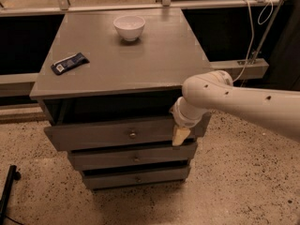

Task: Open top drawer

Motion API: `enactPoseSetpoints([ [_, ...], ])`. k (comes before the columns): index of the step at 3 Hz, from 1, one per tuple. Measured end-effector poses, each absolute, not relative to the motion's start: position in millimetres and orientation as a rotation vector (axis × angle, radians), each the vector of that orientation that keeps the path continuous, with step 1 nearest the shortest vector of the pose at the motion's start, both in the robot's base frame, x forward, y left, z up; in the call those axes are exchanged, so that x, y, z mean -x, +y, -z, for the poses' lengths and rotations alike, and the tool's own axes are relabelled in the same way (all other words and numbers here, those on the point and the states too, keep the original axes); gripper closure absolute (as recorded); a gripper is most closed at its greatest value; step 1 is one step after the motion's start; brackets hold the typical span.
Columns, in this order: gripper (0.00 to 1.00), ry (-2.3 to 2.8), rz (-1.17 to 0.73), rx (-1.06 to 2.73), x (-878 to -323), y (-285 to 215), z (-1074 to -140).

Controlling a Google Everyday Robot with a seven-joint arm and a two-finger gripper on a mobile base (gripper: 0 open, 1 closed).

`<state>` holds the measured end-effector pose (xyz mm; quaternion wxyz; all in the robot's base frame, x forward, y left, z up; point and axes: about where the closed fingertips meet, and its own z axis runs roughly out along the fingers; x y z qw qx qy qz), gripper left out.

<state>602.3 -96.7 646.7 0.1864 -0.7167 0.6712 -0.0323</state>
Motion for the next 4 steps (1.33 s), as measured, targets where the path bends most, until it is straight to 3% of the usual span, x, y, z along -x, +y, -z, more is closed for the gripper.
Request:
enactPoseSetpoints([
  [1, 0.00, 1.884, 0.080, 2.016, -596.9, -96.7, -647.9],
  [2, 0.00, 1.884, 0.079, 2.017, -596.9, -96.7, -647.8],
  [3, 0.27, 1.881, -0.040, 2.064, -593.8, -95.0, -631.8],
  [4, 0.36, 1.881, -0.105, 2.102, -585.6, -96.1, -625.0],
])
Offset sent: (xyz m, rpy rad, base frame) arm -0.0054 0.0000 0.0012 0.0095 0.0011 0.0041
